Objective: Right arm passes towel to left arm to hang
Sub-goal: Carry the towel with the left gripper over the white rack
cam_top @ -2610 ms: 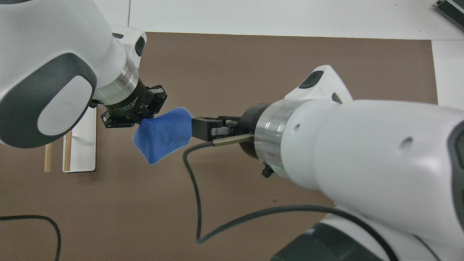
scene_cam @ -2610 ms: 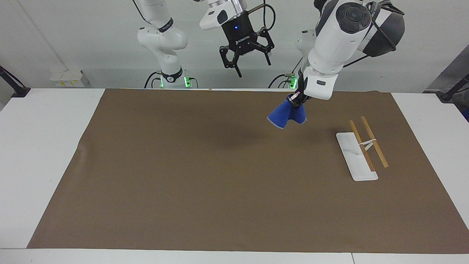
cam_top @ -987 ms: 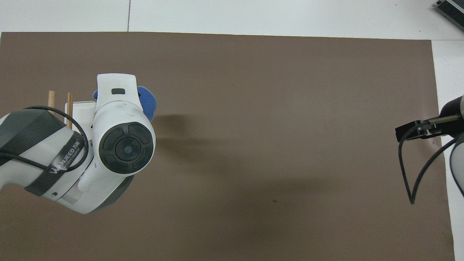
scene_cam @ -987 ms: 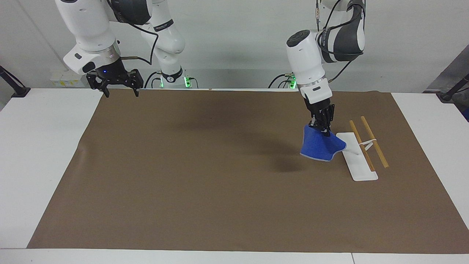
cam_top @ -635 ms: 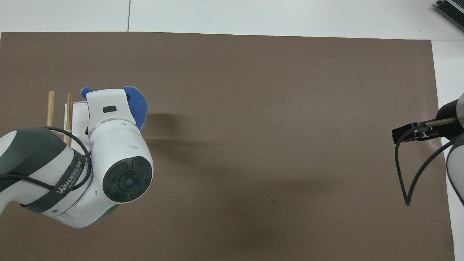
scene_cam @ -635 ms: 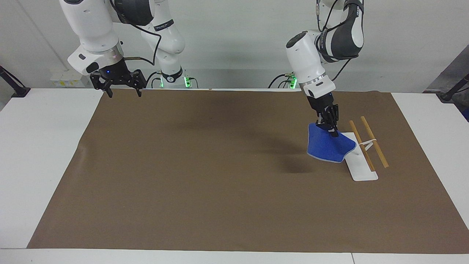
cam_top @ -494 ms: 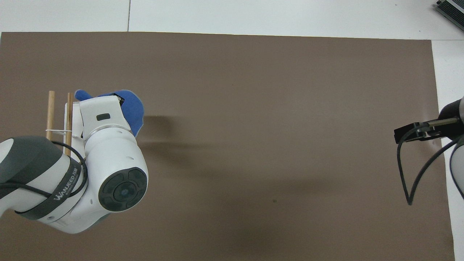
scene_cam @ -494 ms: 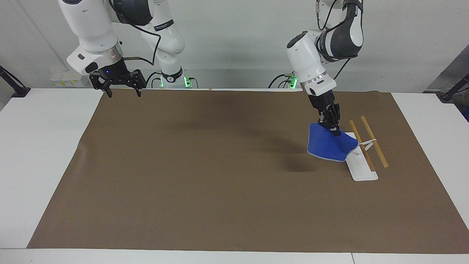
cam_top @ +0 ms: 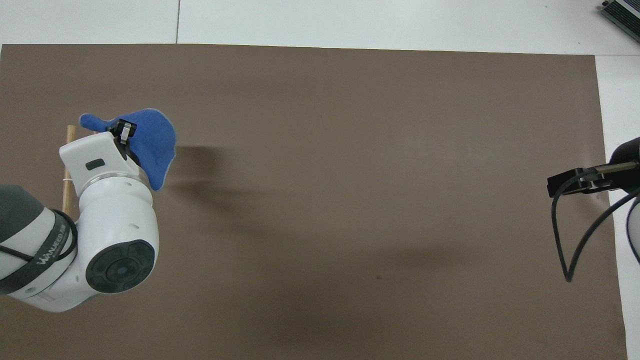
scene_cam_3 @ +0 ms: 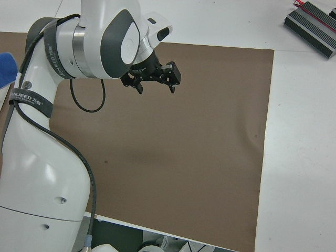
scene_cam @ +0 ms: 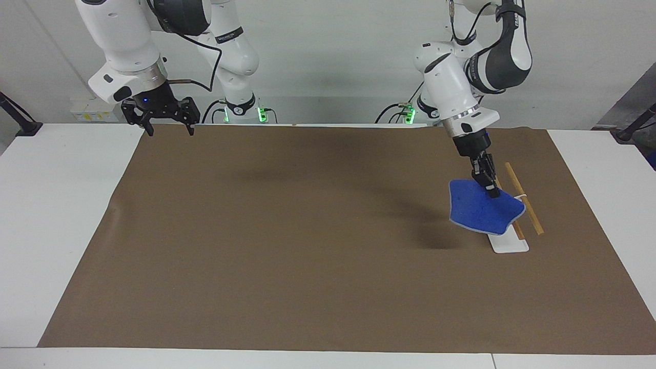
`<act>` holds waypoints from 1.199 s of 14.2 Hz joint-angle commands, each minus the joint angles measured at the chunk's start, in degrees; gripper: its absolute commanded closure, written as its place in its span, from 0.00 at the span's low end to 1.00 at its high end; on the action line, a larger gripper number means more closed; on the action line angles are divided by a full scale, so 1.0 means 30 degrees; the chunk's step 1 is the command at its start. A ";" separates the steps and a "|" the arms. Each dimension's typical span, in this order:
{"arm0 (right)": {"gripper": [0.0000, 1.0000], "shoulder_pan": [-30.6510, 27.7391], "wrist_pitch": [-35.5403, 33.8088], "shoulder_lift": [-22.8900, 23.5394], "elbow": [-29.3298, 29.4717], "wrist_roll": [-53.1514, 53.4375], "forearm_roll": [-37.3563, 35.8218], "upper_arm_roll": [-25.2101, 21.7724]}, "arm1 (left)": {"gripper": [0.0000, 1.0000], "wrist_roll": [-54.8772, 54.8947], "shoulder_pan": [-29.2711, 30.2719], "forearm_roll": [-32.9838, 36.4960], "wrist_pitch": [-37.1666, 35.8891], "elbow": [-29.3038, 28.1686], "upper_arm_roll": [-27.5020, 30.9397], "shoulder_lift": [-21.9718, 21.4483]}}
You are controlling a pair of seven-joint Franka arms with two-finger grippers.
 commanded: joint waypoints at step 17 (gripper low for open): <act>0.00 -0.0052 0.0249 -0.0425 -0.0390 -0.0043 0.0425 -0.0120 | 1.00 -0.1287 0.0840 0.4545 0.9016 -0.2418 0.7393 -0.0267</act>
